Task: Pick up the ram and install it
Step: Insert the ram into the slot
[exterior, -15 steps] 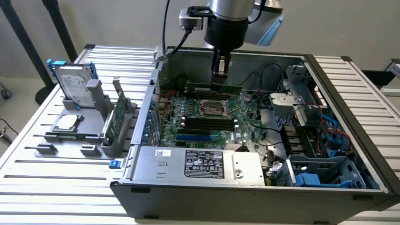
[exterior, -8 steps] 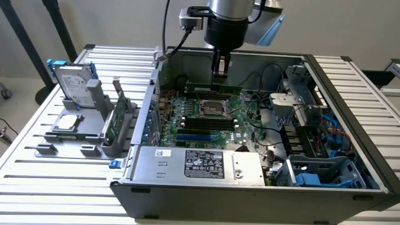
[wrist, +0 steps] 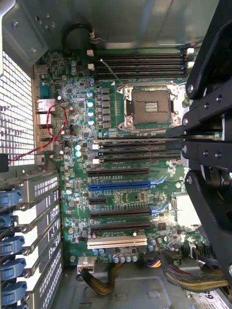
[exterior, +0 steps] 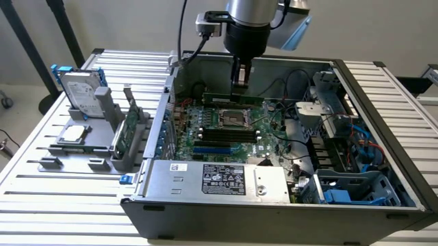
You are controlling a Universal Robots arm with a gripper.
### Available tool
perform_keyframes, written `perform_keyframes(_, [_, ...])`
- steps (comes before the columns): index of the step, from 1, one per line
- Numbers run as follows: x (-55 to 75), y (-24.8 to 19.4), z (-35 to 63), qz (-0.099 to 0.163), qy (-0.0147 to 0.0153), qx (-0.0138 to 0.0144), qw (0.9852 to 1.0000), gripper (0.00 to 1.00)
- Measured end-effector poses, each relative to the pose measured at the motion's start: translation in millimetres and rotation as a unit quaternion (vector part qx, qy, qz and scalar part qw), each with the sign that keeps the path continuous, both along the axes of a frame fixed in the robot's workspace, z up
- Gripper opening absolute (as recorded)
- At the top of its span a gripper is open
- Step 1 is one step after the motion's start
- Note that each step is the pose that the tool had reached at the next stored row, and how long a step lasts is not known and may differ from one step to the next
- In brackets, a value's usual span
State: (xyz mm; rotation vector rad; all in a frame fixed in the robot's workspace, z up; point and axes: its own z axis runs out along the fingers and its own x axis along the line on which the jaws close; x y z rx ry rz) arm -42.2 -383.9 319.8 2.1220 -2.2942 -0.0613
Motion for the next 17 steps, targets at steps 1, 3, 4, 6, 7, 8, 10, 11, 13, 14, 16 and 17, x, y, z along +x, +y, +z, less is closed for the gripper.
perform_keyframes(1, [-0.1, 0.0, -1.8, 0.0, 0.0, -0.0001, 1.0, 0.13])
perform_keyframes(3, [-0.1, 0.0, -5.5, 0.002, 0.0, 0.0, 1.0, 0.13])
perform_keyframes(4, [-0.1, 0.0, -7.3, 0.003, 0.0, 0.0, 1.0, 0.13])
perform_keyframes(6, [-0.1, -0.8, -10.8, 0.007, 0.0, 0.0001, 1.0, 0.13])
perform_keyframes(7, [-0.2, -1.6, -12.8, 0.01, 0.0, 0.0007, 0.9999, 0.13])
perform_keyframes(8, [-0.2, -2.3, -14.5, 0.013, 0.0, 0.0013, 0.9999, 0.13])
perform_keyframes(10, [-0.2, -4.2, -17.9, 0.016, 0.0, 0.0034, 0.9999, 0.13])
perform_keyframes(11, [-0.2, -5.8, -19.3, 0.017, 0.0, 0.0049, 0.9998, 0.13])
perform_keyframes(13, [-0.1, -10.8, -22.5, 0.017, -0.0001, 0.0085, 0.9998, 0.13])
perform_keyframes(14, [-0.1, -13.2, -24.4, 0.017, -0.0001, 0.0097, 0.9998, 0.13])
perform_keyframes(16, [-0.1, -16.7, -28.0, 0.017, -0.0002, 0.0115, 0.9998, 0.13])
perform_keyframes(17, [-0.1, -17.9, -29.8, 0.017, -0.0002, 0.0121, 0.9998, 0.13])
